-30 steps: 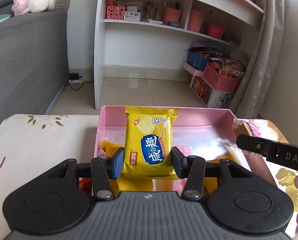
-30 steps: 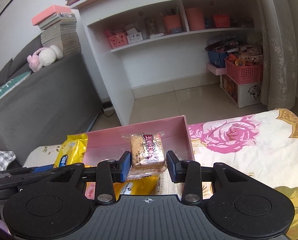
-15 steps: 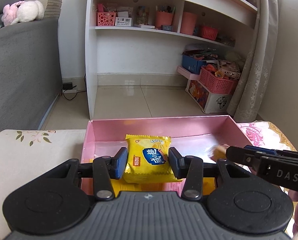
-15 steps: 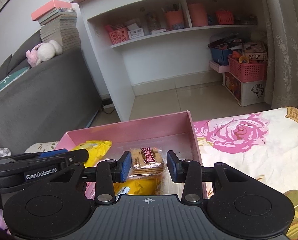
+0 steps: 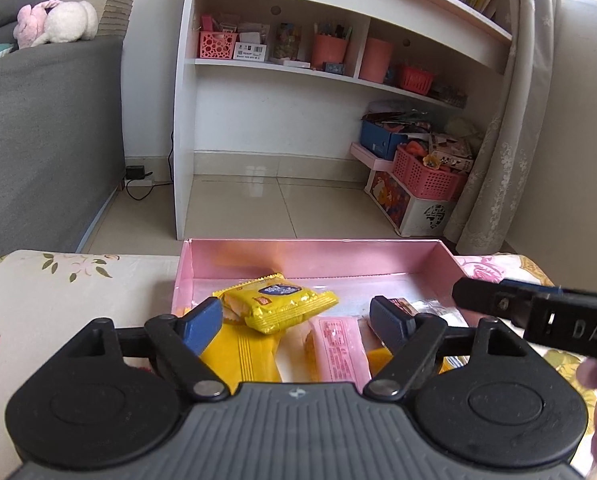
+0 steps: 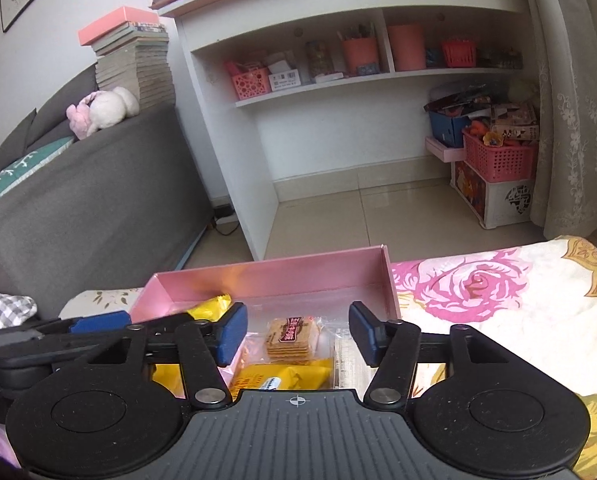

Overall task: Organize snacks
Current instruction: 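Carry the yellow biscuit pack and square cake into the box and open both tools, then withdraw both tools from the box back toward the snack pile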

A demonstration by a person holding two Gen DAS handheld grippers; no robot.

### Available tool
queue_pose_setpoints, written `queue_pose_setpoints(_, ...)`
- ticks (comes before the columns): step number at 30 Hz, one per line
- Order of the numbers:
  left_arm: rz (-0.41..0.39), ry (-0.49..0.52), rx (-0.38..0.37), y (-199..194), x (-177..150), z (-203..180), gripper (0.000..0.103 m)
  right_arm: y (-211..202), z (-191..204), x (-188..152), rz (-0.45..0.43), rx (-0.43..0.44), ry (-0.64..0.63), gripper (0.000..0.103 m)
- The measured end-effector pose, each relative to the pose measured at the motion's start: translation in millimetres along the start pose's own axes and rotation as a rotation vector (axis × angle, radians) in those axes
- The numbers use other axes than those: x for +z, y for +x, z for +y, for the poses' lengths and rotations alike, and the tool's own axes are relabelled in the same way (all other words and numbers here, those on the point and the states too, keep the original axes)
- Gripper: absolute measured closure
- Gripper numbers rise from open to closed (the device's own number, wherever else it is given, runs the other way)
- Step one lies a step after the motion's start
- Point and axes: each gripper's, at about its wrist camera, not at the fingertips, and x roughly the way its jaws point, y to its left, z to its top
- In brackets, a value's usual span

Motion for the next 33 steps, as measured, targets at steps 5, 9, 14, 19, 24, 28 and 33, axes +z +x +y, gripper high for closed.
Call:
queue_pose_setpoints(5,-0.001,0.018,0.005,-14,-1,0,0.016,-19,5,6,-0.014,-0.004,-0.016,0.036)
queue_pose_setpoints(9,-0.001,0.014,0.004,-27,-3,0,0.011,-34,10,7,-0.013,-0.003,-0.028,0.029)
queue_pose_setpoints(14,0.017,0.019,-0.012,-40,-8,-1,0.003,-53,17,6,-0.010,0.004,-0.041,0.021)
queue_pose_setpoints(19,0.032,0.046,-0.004,-56,-17,-3,0.001,-73,26,5,0.000,0.006,-0.060,0.016)
queue_pose_setpoints(24,0.040,0.038,0.003,-72,-21,0,0.000,-92,36,0,0.008,0.025,-0.080,0.012)
queue_pose_setpoints(28,0.042,0.044,0.001,-87,-25,0,0.000,-106,45,-7,0.022,0.041,-0.103,0.011)
queue_pose_setpoints(33,0.048,0.063,0.006,-104,-33,-2,0.000,-123,58,-18,0.031,0.055,-0.135,0.010)
